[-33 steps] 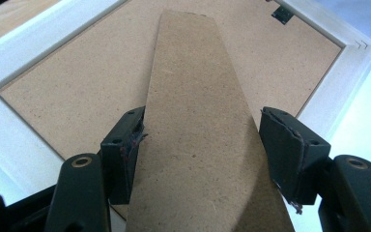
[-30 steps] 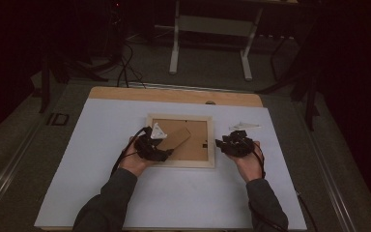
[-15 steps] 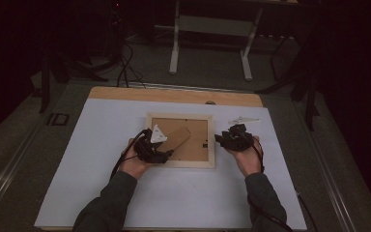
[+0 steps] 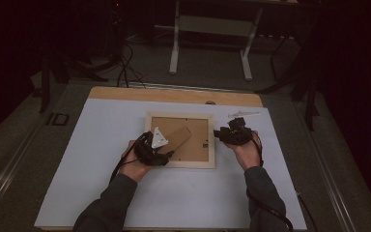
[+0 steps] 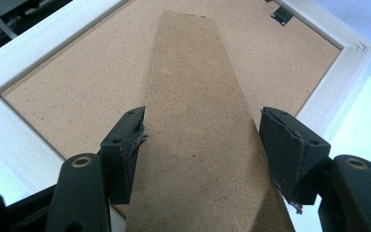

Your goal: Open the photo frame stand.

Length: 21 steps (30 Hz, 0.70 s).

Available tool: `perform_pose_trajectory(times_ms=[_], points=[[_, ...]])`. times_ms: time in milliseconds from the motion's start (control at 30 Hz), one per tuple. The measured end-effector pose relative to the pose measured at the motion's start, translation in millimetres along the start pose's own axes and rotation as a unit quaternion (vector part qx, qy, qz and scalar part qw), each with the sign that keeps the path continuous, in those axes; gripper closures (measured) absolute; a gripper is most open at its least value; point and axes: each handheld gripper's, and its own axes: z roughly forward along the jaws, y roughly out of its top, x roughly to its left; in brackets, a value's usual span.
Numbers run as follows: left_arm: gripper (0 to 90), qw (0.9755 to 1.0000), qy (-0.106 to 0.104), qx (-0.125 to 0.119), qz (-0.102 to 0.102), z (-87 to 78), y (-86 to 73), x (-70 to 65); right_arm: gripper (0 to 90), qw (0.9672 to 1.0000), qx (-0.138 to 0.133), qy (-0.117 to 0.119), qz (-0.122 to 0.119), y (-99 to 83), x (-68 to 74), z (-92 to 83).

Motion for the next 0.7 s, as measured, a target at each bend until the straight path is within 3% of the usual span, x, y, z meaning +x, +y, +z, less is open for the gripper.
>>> perform_pose_trajectory(times_ms=[700], points=[[37.9, 0.9987, 0.033, -0.022, 0.031, -7.2, -3.0, -14.5, 54.9, 0.9982, 0.012, 0.04, 0.042, 5.6, -8.5, 14.4]])
